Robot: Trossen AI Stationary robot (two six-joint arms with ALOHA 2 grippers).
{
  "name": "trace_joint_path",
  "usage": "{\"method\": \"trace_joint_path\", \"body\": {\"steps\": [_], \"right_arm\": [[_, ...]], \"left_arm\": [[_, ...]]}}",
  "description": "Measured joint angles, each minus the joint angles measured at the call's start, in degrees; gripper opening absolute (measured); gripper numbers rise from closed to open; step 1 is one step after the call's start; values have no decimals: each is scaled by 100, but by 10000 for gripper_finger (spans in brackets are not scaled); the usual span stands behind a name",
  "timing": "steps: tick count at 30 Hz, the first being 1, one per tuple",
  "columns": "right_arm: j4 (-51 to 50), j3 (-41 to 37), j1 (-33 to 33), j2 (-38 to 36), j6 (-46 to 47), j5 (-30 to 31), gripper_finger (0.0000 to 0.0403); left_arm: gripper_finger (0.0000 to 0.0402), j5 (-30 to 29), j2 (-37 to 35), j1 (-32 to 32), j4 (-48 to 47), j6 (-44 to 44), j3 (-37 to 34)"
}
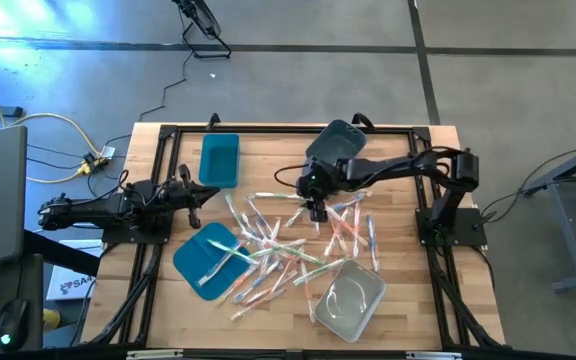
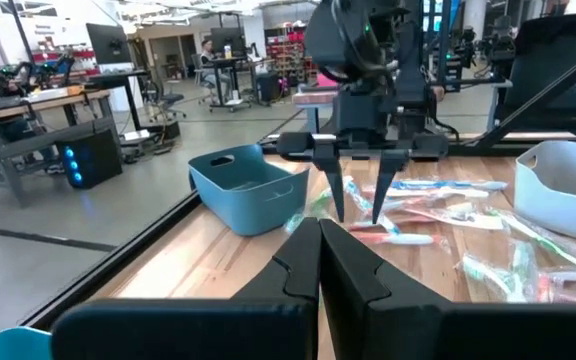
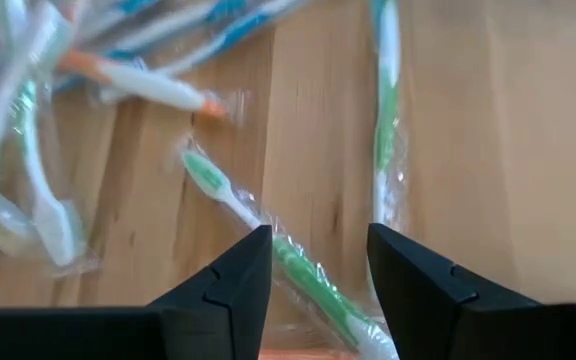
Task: Pick & Place Toothbrushes
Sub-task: Put the green toothbrush into the blue bin
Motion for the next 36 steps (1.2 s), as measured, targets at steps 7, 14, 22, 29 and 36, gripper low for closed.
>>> {"method": "trace_joint_path", "body": {"steps": [7,14,22,29,36], "right_arm": [[-65,0,81,180,-2,-8,158],[-101,0,82,186,4,2,158],[-123,0,80,521,-18,35,158],[22,7,97,750,-22,305,158],[-15,7,102,750,-35,302,158]], "left_arm": [[0,0,0,0,-92,-4,0],[0,0,0,2,-103,-17,0],[0,0,0,0,-112,-17,0],[0,3,0,1,-129,-43,0],[0,-4,0,1,-144,-133,2]]}}
